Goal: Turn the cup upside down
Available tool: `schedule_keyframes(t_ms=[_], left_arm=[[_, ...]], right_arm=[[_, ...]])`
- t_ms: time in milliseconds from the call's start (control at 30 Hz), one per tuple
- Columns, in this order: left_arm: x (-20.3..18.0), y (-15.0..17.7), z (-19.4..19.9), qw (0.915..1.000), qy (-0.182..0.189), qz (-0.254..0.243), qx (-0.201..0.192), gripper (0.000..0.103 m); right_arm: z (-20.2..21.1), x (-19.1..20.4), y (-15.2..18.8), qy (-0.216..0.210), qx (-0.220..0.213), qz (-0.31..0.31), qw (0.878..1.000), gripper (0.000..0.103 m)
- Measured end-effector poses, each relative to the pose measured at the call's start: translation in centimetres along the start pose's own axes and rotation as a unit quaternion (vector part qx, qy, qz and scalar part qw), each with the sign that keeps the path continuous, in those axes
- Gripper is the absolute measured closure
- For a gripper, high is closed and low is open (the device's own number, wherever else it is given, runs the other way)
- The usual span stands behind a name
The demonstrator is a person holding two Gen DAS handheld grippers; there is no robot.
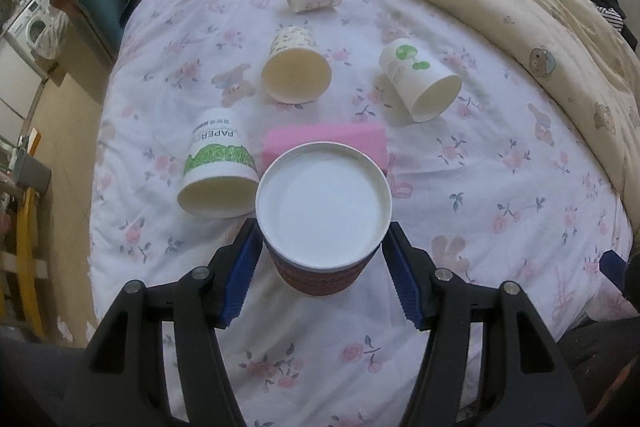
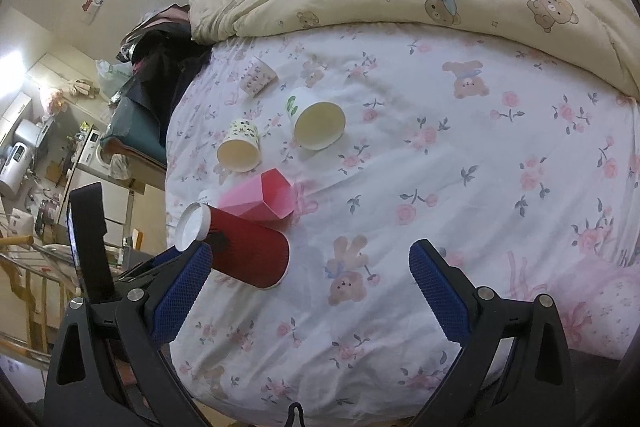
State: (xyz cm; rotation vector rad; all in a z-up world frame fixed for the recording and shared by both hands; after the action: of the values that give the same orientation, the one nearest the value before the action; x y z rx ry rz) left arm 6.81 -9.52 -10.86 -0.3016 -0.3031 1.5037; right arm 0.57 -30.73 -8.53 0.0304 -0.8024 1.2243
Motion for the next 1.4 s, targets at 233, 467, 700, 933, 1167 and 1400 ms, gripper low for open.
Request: schedule_keyframes(t_ms=[233,467,700,933,1167,1400], left_arm=[[-0.2,0.1,0.1,0.9999,-0.003,-0.004,-0.009,0.044],[0.1,0.1,0.2,0.9999,0.01,-0.006,-0.012,0.028],[0.4,0.7,1.6,0.9991,0.025,-0.006,-0.034,0.02],[1.8,0.9,5.3,0.9958,0.027,-0.002,-0.087,0.017],[4.5,1.7,10.3,0.9881,0.019,0.017,-0.152,0.017],[7.7,4.1,14.1,0.9819,0.009,0.031,-0.186,0.008]], right_arm=[[-0.4,0.0,-0.1,-0.007,0.008,-0.009,1.0,0.002],[-0.7,0.3,0.1,-0.003,0.013,-0.002,1.0,0.002],[-1.1,0.6,0.1,-0.006,0.016,0.004,1.0,0.002],[-1.0,1.5,0.3,-0.003,0.005,0.023,1.0,0.002],[0.2,2.3,0.5,-0.009,-0.019,0.041,0.999,0.002],[1.7,4.3,1.3,-0.006,-0.052,0.087,0.995,0.002]])
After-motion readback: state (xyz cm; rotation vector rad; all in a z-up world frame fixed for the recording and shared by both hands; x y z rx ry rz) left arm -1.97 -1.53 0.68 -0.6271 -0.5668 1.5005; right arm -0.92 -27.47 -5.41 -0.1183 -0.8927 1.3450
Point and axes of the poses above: each gripper's, at about its wrist camera, not at the fingertips, and z roughly against the way its jaws point, x to its left, y to its underside, the point moved 4 cm from there along -z, roughly the way its jaws point
